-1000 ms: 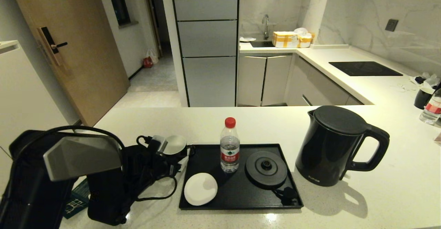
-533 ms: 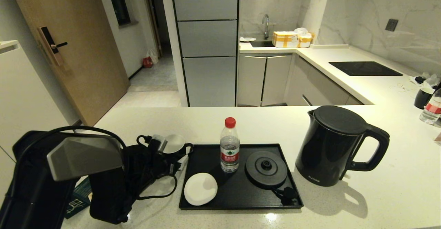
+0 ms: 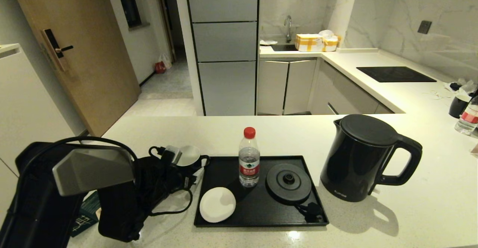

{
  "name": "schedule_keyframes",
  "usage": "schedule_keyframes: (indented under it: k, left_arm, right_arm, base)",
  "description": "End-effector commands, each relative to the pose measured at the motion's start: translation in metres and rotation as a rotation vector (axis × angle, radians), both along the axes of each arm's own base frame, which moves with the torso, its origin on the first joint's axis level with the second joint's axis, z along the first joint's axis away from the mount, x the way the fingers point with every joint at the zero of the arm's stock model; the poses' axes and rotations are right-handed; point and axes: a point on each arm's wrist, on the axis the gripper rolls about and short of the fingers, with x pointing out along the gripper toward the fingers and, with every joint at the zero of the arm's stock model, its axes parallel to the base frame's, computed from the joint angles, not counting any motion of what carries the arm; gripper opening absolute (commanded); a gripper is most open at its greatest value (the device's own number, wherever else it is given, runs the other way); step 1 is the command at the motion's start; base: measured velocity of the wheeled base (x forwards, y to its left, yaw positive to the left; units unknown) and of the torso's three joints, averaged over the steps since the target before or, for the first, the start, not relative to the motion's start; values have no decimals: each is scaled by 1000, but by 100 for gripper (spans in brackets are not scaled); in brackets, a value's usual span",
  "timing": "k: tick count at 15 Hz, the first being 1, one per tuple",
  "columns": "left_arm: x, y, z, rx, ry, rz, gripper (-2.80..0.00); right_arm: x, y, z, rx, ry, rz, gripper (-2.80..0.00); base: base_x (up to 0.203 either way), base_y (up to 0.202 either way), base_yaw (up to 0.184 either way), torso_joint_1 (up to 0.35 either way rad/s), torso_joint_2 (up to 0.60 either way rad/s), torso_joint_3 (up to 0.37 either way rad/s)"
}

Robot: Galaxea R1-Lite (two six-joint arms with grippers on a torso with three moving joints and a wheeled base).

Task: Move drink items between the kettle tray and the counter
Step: Return the tea cup to its original position

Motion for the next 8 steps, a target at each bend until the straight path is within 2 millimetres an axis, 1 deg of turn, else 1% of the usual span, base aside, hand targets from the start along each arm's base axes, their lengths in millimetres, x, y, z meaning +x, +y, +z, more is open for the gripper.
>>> schedule_keyframes:
  k: [1,2,8]
  left_arm:
    - [1,0,1,-1,-10,0,0]
    - [4,0,0,0,-19,15,0]
    - [2,0,2,0,-19,12,0]
  right_arm:
    - [0,0,0,0,3,1,-280]
    - [0,0,0,0,1,1,-280]
    - [0,0,0,0,1,1,-280]
  base:
    - [0,0,0,0,0,0]
    - [0,0,0,0,0,0]
    - [0,0,0,0,0,0]
